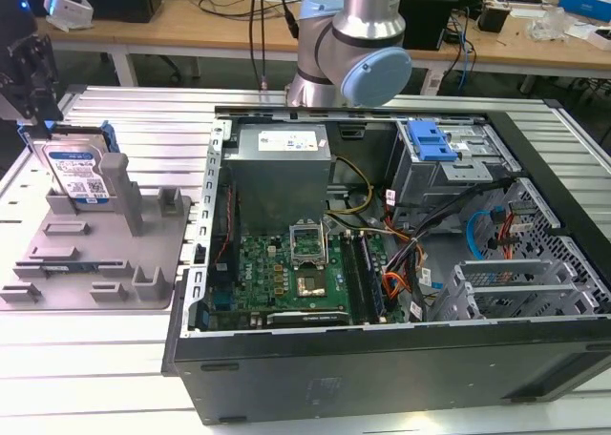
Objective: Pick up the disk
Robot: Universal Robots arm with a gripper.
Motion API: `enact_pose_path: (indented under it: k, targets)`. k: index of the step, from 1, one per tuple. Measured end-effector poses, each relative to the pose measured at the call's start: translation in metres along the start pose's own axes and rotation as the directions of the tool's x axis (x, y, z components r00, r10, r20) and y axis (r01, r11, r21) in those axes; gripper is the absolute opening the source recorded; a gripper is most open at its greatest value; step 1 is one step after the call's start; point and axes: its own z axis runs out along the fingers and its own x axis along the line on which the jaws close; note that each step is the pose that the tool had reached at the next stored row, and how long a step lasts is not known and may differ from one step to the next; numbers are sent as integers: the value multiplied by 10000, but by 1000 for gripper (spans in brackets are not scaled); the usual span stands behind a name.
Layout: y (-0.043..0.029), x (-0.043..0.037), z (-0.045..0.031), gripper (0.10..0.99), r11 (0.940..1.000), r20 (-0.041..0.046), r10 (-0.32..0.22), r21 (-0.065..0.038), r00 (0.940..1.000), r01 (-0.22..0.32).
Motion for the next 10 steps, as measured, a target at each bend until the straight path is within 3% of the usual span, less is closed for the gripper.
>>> enact_pose_path:
  k: [10]
  targets:
    - [15,-3,108,482,10000,-6,-64,2,10000,64]
